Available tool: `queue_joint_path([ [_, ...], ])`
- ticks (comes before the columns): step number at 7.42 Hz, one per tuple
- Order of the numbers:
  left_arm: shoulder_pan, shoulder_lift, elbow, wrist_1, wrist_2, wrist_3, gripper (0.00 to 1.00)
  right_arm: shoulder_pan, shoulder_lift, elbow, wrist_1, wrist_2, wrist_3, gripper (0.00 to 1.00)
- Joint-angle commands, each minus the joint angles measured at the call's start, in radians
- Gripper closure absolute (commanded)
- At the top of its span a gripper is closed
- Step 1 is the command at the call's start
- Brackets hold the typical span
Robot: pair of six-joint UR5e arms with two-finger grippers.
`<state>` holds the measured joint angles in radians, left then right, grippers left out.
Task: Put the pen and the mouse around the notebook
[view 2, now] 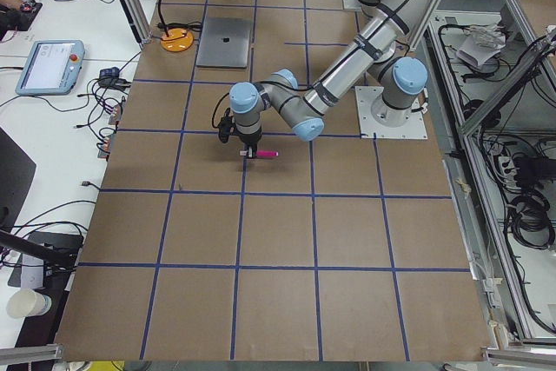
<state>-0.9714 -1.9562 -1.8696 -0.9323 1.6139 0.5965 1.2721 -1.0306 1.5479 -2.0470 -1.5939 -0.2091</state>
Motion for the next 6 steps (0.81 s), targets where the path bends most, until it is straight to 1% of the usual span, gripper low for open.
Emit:
queue_joint_path([
  [1,-0.067,0.002,0.081,-0.107,0.046,-0.108,1.0,0.029,0.072,-0.046,-0.005,0.02,0.078,0.69],
  [2,-0.125,0.011,0.084,-0.109,0.043,-0.302,1.0,0.03,0.096,-0.052,-0.001,0.017,0.079,0.64],
  [3,-0.169,0.02,0.084,-0.109,0.043,-0.423,1.0,0.03,0.098,-0.048,-0.002,0.02,0.077,0.28],
  [4,-0.191,0.031,0.078,-0.108,0.016,-0.47,1.0,0.03,0.103,-0.045,-0.004,0.02,0.073,0.05],
  [5,-0.196,0.034,0.076,-0.109,0.006,-0.55,1.0,0.03,0.103,-0.055,0.002,0.02,0.077,0.0],
  [6,-0.207,0.036,0.076,-0.109,-0.024,-0.646,1.0,0.039,0.098,-0.075,0.014,0.012,0.077,0.0],
])
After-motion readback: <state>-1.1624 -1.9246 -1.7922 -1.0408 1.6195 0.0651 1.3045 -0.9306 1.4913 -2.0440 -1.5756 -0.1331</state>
